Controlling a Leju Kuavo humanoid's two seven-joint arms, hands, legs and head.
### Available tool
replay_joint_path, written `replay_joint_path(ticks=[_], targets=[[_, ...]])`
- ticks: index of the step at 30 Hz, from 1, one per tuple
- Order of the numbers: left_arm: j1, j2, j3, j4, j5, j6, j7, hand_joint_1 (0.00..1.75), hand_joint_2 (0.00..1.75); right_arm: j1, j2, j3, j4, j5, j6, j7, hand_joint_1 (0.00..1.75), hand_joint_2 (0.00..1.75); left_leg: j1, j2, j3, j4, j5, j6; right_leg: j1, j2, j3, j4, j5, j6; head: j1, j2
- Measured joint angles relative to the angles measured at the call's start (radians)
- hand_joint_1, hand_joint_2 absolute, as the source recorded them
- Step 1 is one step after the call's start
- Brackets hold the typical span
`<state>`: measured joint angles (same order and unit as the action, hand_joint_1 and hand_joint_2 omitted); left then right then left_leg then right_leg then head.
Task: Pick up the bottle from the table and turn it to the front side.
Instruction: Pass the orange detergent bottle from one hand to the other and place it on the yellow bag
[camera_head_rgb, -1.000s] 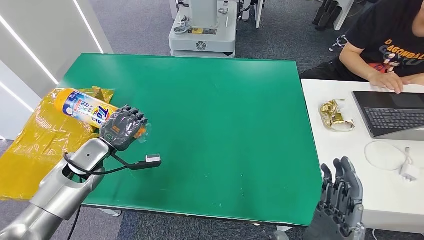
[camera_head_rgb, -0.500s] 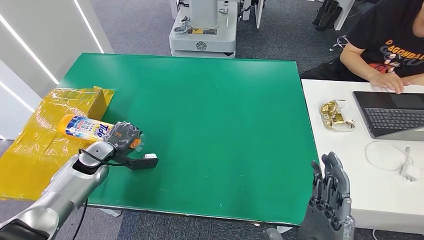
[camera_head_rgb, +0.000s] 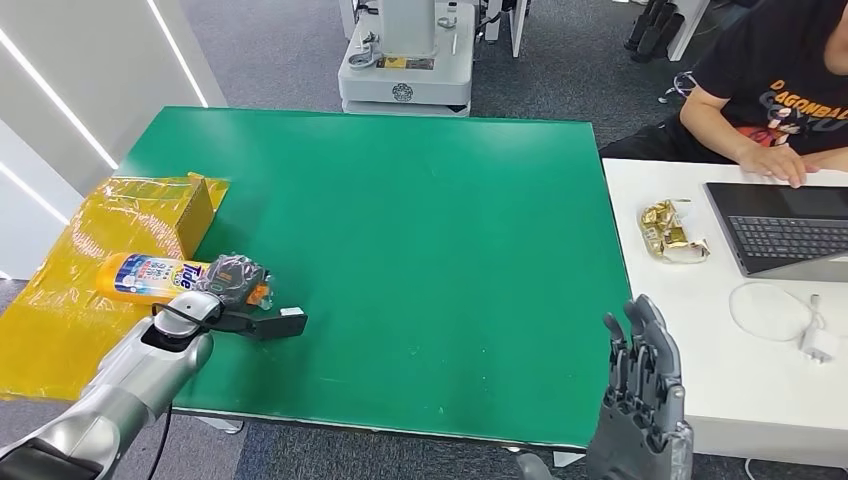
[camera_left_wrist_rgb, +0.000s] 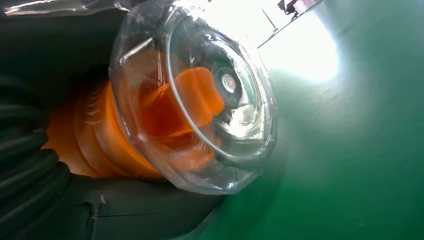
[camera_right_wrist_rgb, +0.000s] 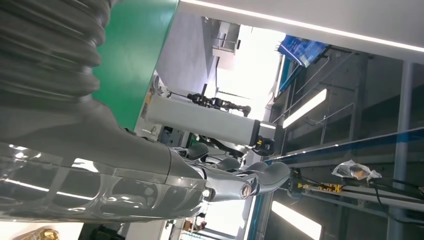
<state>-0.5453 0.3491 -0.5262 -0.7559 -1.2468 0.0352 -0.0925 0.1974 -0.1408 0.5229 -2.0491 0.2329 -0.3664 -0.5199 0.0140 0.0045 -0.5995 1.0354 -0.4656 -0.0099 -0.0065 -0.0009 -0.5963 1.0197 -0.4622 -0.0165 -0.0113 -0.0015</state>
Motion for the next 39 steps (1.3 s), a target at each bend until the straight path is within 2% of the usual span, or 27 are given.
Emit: replay_joint_path(ticks=[4,11,26,32,35,39], targets=[[0.003,-0.001,0.017,0.003,0.0,-0.012,0.004,0.0,1.75,0.0,0.006,-0.002,0.0,0.005,0.015,0.01,0.0,1.75,0.0,0.0,0.0,0.0,0.0,0.0,0.0,0.0,0.0,0.0,0.0,0.0,0.0,0.0],[0.008,-0.014,0.052,0.003,0.002,-0.004,0.02,0.0,1.75,0.0,0.018,-0.006,-0.001,0.016,0.019,0.016,0.0,1.75,0.0,0.0,0.002,-0.001,0.001,-0.001,0.0,0.0,0.002,0.0,0.0,0.0,0.0,0.0],[0.002,-0.022,0.068,0.003,-0.009,0.0,0.03,0.0,1.75,0.0,0.028,-0.008,-0.003,0.021,0.016,0.024,0.0,1.75,0.0,0.0,0.006,-0.001,0.001,-0.002,0.0,0.0,0.005,0.0,0.0,0.0,0.0,0.0],[0.007,-0.024,0.083,-0.001,-0.004,0.03,0.024,0.0,1.75,0.001,0.028,-0.008,-0.005,0.03,0.004,0.028,0.0,1.75,0.0,0.0,0.006,-0.001,0.001,-0.002,0.0,0.0,0.005,0.0,0.0,0.0,0.0,0.0],[0.028,-0.02,0.1,-0.031,0.023,0.044,0.003,0.0,1.75,0.001,0.027,-0.008,-0.006,0.03,-0.003,0.028,0.0,1.75,0.0,0.0,0.005,-0.001,0.001,-0.002,0.0,0.0,0.004,0.001,0.0,0.0,0.0,0.0],[0.068,0.009,0.108,-0.13,0.037,0.049,-0.018,0.0,1.75,0.002,0.027,-0.008,-0.006,0.025,-0.017,0.028,0.0,1.75,0.0,0.0,0.004,-0.001,0.001,-0.002,0.0,0.0,0.003,0.0,0.0,0.0,0.0,0.0]])
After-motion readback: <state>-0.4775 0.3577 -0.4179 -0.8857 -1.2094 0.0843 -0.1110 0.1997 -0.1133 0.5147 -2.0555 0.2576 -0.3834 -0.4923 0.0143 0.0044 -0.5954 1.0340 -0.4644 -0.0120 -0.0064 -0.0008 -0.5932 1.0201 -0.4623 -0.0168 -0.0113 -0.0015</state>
